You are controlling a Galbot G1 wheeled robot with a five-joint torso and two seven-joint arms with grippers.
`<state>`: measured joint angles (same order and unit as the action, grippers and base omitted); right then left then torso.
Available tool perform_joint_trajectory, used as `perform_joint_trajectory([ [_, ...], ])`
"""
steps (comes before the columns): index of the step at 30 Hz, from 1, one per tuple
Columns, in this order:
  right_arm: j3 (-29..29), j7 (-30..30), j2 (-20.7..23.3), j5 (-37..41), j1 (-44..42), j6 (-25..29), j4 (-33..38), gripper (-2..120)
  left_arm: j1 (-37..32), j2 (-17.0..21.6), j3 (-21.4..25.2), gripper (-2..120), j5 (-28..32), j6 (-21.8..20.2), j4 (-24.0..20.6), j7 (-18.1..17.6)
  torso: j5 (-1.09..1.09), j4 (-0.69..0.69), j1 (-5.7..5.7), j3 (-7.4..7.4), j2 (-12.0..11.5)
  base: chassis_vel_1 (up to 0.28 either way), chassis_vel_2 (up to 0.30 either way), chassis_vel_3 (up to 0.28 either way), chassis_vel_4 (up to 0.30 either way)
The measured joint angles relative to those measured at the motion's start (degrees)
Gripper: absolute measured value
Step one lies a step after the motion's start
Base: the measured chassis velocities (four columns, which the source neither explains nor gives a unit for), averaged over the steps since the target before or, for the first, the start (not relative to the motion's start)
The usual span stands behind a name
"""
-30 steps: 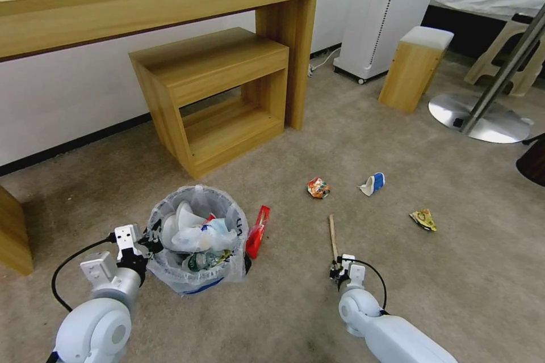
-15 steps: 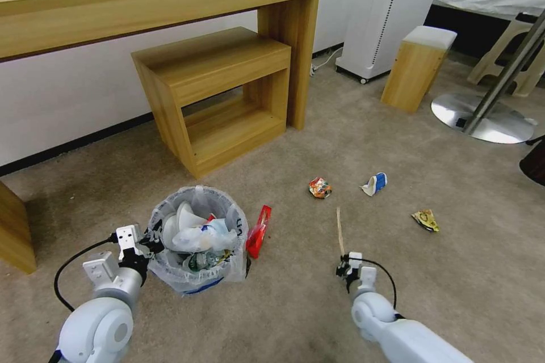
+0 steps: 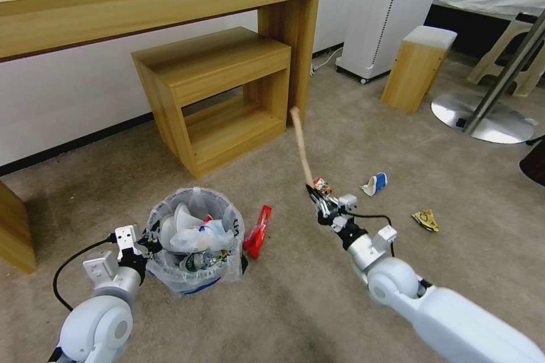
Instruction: Pick up the trash bin and place the garbage on the floor into it.
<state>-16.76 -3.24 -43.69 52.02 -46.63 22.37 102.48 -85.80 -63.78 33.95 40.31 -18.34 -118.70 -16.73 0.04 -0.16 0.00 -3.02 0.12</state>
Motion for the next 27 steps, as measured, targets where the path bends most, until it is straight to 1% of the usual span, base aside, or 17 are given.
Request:
perform_joint_trajectory([
  [2, -3.56, -1.92, 0.71, -0.27, 4.36, 0.62, 1.53, 0, 0.01, -0.03, -0.1, 2, 0.01, -0.1, -0.1, -0.07, 0.0, 0.02, 0.0, 0.0, 0.0, 0.0, 0.0, 0.0, 0.0],
  [3, -3.56, -1.92, 0.71, -0.27, 4.36, 0.62, 1.53, 0, 0.01, -0.03, -0.1, 2, 0.01, -0.1, -0.1, -0.07, 0.0, 0.02, 0.0, 0.0, 0.0, 0.0, 0.0, 0.0, 0.0],
  [5, -6.89, -2.83, 0.97, -0.28, 7.87, 0.7, 2.66, 0, 0.01, -0.08, -0.1, 2, 0.01, -0.14, -0.39, -0.17, 0.0, 0.04, 0.0, 0.0, 0.0, 0.0, 0.0, 0.0, 0.0],
  [6, -6.89, -2.83, 0.97, -0.28, 7.87, 0.7, 2.66, 0, 0.01, -0.08, -0.1, 2, 0.01, -0.14, -0.39, -0.17, 0.0, 0.04, 0.0, 0.0, 0.0, 0.0, 0.0, 0.0, 0.0],
  [9, -11.89, -3.74, 0.65, -0.01, 12.68, 0.4, 3.6, 0, -0.1, -0.08, 0.03, 2, 0.14, -0.27, -0.98, -0.24, -0.01, 0.02, 0.0, 0.0, 0.0, 0.0, 0.0, 0.0, 0.0],
  [10, -11.89, -3.74, 0.65, -0.01, 12.68, 0.4, 3.6, 0, -0.1, -0.08, 0.03, 2, 0.14, -0.27, -0.98, -0.24, -0.01, 0.02, 0.0, 0.0, 0.0, 0.0, 0.0, 0.0, 0.0],
  [13, -15.83, -3.88, -0.12, -0.05, 15.15, 0.35, 3.07, 0, -0.43, -0.1, 0.32, 2, 0.2, -0.28, -1.51, -0.31, -0.01, 0.02, 0.0, 0.0, 0.0, 0.0, 0.0, 0.0, 0.0],
  [14, -15.83, -3.88, -0.12, -0.05, 15.15, 0.35, 3.07, 0, -0.43, -0.1, 0.32, 2, 0.2, -0.28, -1.51, -0.31, -0.01, 0.02, 0.0, 0.0, 0.0, 0.0, 0.0, 0.0, 0.0],
  [17, -18.93, -3.83, -1.38, -1.13, 16.41, 0.35, 0.57, 0, -0.87, -0.12, 0.38, 2, 0.2, -0.29, -2.12, -0.31, 0.0, 0.02, 0.0, 0.0, 0.0, 0.0, 0.0, 0.0, 0.0],
  [18, -18.93, -3.83, -1.38, -1.13, 16.41, 0.35, 0.57, 0, -0.87, -0.12, 0.38, 2, 0.2, -0.29, -2.12, -0.31, 0.0, 0.02, 0.0, 0.0, 0.0, 0.0, 0.0, 0.0, 0.0],
  [20, -20.69, -3.59, -2.35, -2.12, 17.05, 0.58, -1.43, 0, -1.01, -0.14, 0.38, 2, 0.21, -0.3, -2.64, -0.3, 0.0, 0.02, 0.0, 0.0, 0.0, 0.0, 0.0, 0.0, 0.0],
  [27, -21.99, -3.26, -3.35, -2.83, 17.41, 0.59, -3.13, 0, -1.15, -0.14, 0.35, 2, 0.26, -0.33, -3.14, -0.3, 0.0, 0.02, 0.0, 0.0, 0.0, 0.0, 0.0, 0.0, 0.0],
])
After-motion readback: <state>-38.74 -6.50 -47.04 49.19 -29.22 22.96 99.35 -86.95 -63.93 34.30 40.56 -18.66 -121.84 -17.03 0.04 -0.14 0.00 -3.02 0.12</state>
